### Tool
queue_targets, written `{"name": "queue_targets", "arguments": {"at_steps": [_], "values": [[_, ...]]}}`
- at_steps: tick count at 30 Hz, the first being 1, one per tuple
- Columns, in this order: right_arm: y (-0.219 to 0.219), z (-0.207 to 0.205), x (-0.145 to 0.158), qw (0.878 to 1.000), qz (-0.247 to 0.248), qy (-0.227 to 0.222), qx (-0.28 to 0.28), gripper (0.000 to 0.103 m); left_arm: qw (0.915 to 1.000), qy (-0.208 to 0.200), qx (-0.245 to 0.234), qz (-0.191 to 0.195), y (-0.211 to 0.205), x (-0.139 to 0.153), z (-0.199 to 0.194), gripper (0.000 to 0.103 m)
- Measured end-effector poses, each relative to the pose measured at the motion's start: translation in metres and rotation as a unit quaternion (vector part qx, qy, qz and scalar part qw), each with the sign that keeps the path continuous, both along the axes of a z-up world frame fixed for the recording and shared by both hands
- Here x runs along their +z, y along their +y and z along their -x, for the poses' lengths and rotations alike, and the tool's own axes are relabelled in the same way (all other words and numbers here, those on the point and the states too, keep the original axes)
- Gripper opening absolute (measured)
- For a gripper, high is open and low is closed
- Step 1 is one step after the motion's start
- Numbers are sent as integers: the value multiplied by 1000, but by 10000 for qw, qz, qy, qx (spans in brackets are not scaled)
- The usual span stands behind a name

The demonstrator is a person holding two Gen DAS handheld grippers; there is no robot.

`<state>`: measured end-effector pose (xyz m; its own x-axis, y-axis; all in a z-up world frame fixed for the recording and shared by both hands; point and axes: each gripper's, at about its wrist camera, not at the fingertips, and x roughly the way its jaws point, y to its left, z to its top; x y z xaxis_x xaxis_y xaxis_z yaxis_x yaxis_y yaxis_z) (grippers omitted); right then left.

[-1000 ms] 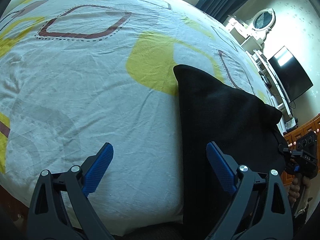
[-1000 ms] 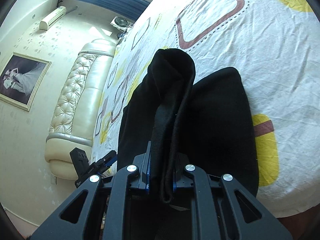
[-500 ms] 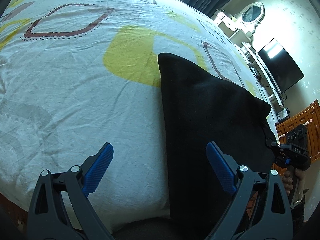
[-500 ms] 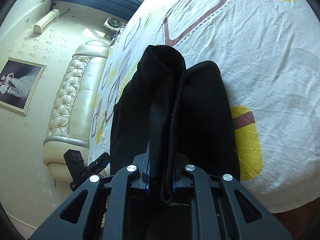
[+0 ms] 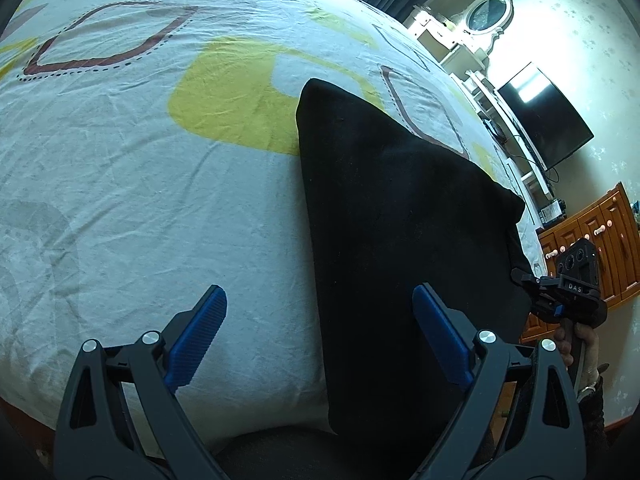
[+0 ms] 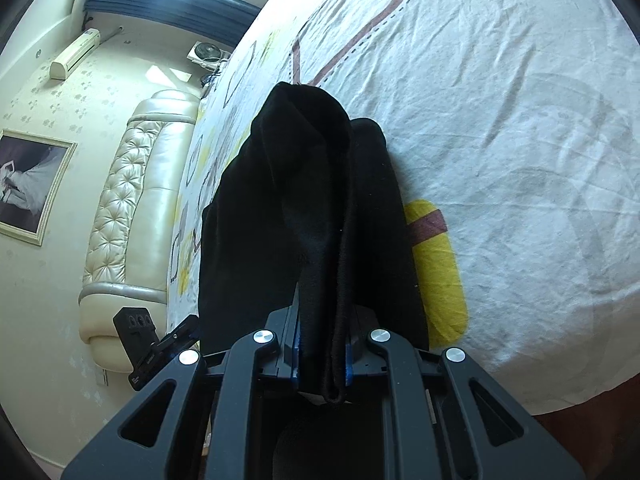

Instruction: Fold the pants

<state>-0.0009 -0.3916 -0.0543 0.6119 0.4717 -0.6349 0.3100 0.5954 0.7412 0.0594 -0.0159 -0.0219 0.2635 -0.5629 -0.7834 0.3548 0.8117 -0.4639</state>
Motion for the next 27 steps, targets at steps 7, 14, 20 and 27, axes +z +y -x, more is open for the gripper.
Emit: {"name": "queue_targets", "arguments": {"at_steps": [7,14,20,27], "values": [[-5,3,-5,10000,-92,2,-28,15,9998,145,-8,131,0,-2,2,94],[-14,13,-4,9998,-115,-7,-186,17,9989,354,-29,301,1,-6,1,94],[-32,35,3,9987,-129,10,-494,45,9979,492,-8,425,3,-10,-2,94],[-40,53,-11,9934,-850,-298,-710,67,9953,749,-106,605,-1,-17,2,94]]}}
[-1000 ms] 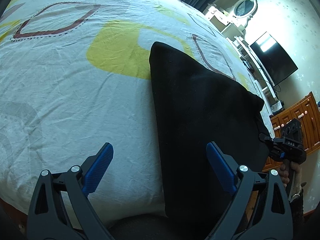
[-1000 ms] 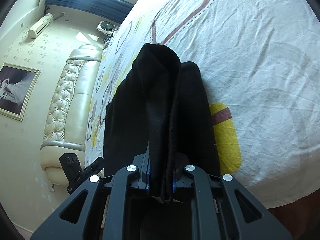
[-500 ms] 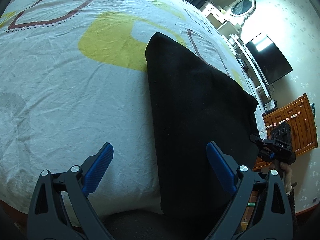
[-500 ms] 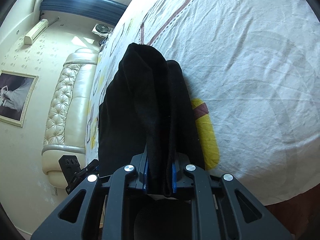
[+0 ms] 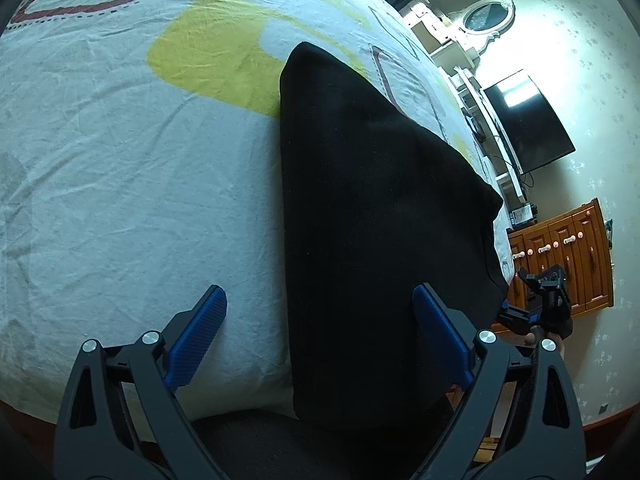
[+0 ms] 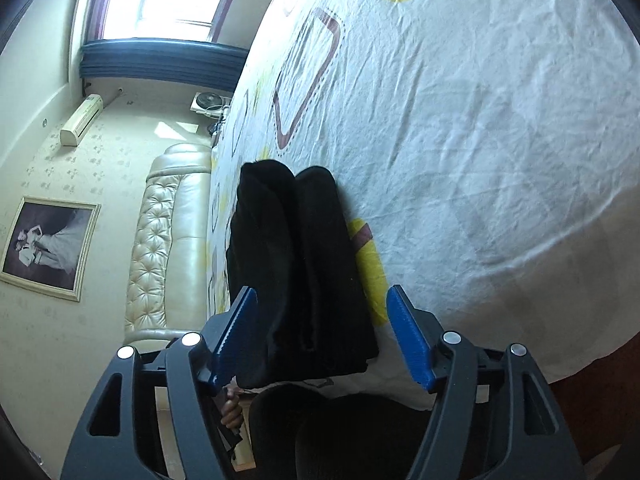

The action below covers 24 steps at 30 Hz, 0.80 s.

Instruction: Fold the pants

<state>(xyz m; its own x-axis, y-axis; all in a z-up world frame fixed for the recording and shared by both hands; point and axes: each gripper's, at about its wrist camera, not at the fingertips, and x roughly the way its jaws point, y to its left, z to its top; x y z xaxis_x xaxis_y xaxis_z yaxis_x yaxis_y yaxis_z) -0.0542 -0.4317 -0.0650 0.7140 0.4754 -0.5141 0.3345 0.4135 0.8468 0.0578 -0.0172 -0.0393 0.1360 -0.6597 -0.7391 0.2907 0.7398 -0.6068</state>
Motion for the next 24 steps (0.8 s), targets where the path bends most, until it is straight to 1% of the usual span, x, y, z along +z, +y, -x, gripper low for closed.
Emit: {"name": "queue_targets", "arguments": {"at_steps": [2,5,7,12,15,16,17,18,19,21,23,24], "values": [[5,-4,-10,9998,35,87,155,68,10000,45,31,51,0,-2,1,94],[16,-11,-22,9992,-274,-25,274,68,9998,89,25,147,0,-2,3,94],[25,-17,-28,9982,-413,-41,424,70,9991,233,6,345,1,-4,4,94],[38,-26,-30,9982,-271,-15,539,77,9948,653,69,784,3,-12,5,94],[40,-25,-31,9978,-363,-63,559,77,9901,930,-74,1053,-2,-16,10,94],[37,-24,-31,9977,-356,-85,577,74,9893,981,-104,1072,-4,-18,12,94],[39,-24,-31,9977,-272,-61,621,68,9905,933,-102,1004,-7,-19,15,94],[38,-26,-33,9975,-172,34,692,56,9924,825,-150,905,-10,-19,16,94],[38,-27,-35,9973,-123,90,713,51,9941,715,-221,790,-14,-18,18,90],[36,-24,-39,9975,-176,72,687,46,9959,596,-292,614,-18,-17,19,84],[34,-20,-44,9973,-208,41,703,43,9967,518,-351,526,-21,-15,15,67],[34,-20,-44,9972,-200,31,722,43,9969,503,-372,485,-22,-15,14,66]]}}
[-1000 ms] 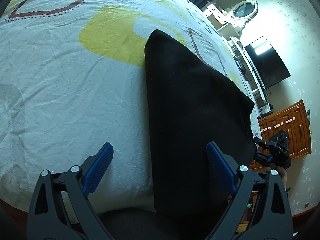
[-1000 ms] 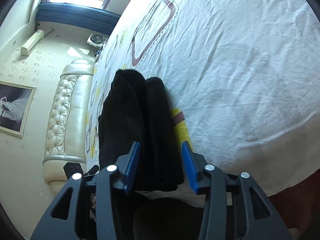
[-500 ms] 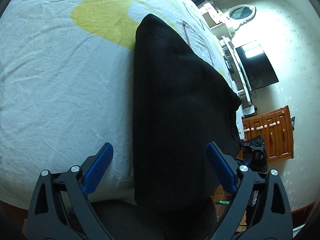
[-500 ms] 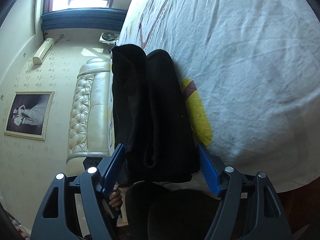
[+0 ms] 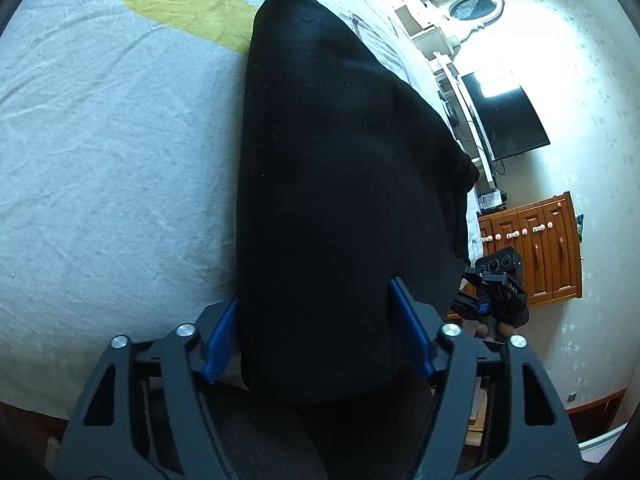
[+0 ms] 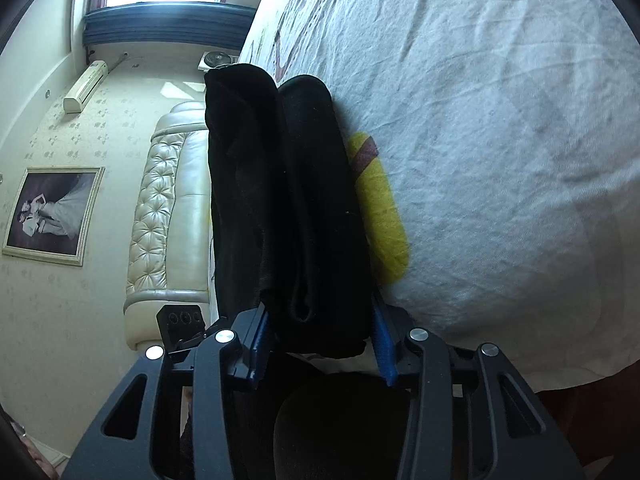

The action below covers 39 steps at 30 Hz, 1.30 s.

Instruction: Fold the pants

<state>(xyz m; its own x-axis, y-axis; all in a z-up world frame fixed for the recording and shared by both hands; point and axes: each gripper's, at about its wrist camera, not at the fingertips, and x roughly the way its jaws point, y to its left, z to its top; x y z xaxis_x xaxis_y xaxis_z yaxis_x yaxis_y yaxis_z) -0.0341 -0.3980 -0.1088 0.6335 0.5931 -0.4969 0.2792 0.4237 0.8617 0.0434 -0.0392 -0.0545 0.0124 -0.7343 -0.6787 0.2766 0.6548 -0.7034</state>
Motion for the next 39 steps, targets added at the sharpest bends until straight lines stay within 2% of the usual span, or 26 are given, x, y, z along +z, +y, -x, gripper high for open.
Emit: {"name": "queue_targets", "arguments": {"at_steps": [7,16,18,21,23,25,27,29,31,35,39], "values": [[-4,3,-2,10000,-35,-51,17,42,9999,-102,-44,-82,-5,0,-2,56],[-5,7,-3,10000,-32,-61,5,42,9998,-142,-50,-94,0,-1,2,55],[-5,8,-4,9999,-70,-75,-12,42,9998,-168,-66,-95,-2,-1,2,58],[-7,9,-6,9998,-129,-142,-51,45,9999,-69,26,100,0,-3,3,70],[-8,10,-4,9997,-154,-207,-24,52,9995,45,146,293,3,-4,2,84],[-10,10,4,9998,17,-173,33,59,9992,77,277,293,8,0,3,86],[-15,11,22,9986,499,-167,46,63,9989,-19,324,339,14,9,1,86],[-20,11,41,9950,959,-296,32,70,9985,-173,323,411,21,18,-5,88],[-26,6,52,9931,1040,-533,58,75,9977,-448,307,408,24,23,-16,91],[-31,-26,50,9920,1046,-671,245,76,9962,-760,353,255,20,22,-47,91],[-31,-67,44,9847,1524,-695,471,76,9958,-841,177,308,6,15,-74,91]]}}
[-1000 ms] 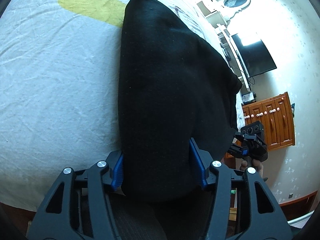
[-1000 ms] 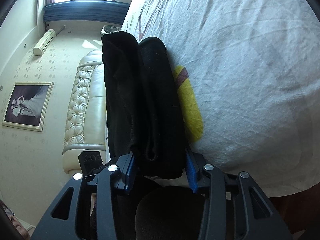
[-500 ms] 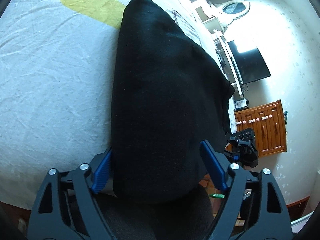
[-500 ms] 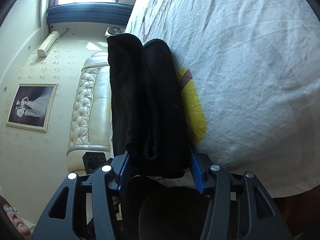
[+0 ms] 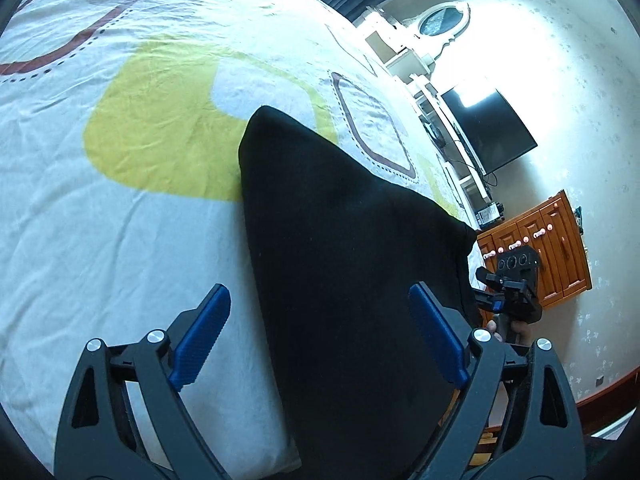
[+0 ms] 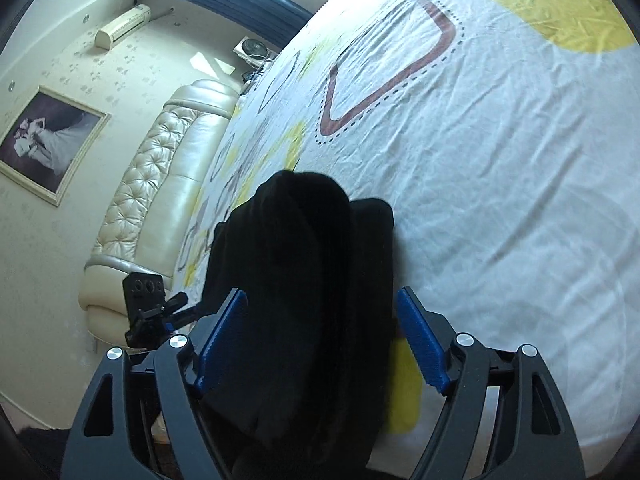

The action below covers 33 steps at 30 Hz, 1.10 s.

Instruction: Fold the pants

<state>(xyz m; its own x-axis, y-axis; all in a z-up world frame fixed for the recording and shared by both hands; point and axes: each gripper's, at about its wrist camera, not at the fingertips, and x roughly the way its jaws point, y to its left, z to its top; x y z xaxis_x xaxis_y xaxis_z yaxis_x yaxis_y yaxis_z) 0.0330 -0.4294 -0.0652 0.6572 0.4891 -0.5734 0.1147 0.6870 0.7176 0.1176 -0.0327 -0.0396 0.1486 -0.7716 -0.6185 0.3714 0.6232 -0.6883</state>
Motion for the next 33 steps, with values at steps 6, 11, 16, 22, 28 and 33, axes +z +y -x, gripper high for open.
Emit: {"name": "queue_targets", "arguments": {"at_steps": [6,11,16,22,28,33], "values": [[-6,-34,-3,9996,-175,-202,41,78,9999,36,-156,25,-19,-9,-22,91],[-14,-40,-8,9994,-309,-151,-31,77,9996,155,-146,209,-26,-16,-38,91],[-13,-43,-12,9992,-324,-171,-136,78,9995,67,-263,173,-29,-18,-44,91],[-11,-60,-13,9976,-677,-76,-102,77,9995,154,-183,230,-32,-21,-56,91],[-24,-54,-33,9917,-1221,64,-403,35,9982,-252,-231,-494,-42,-20,-54,58],[-23,-53,-33,9912,-1257,13,-413,34,9986,-160,-148,-472,-34,-22,-60,44]]}}
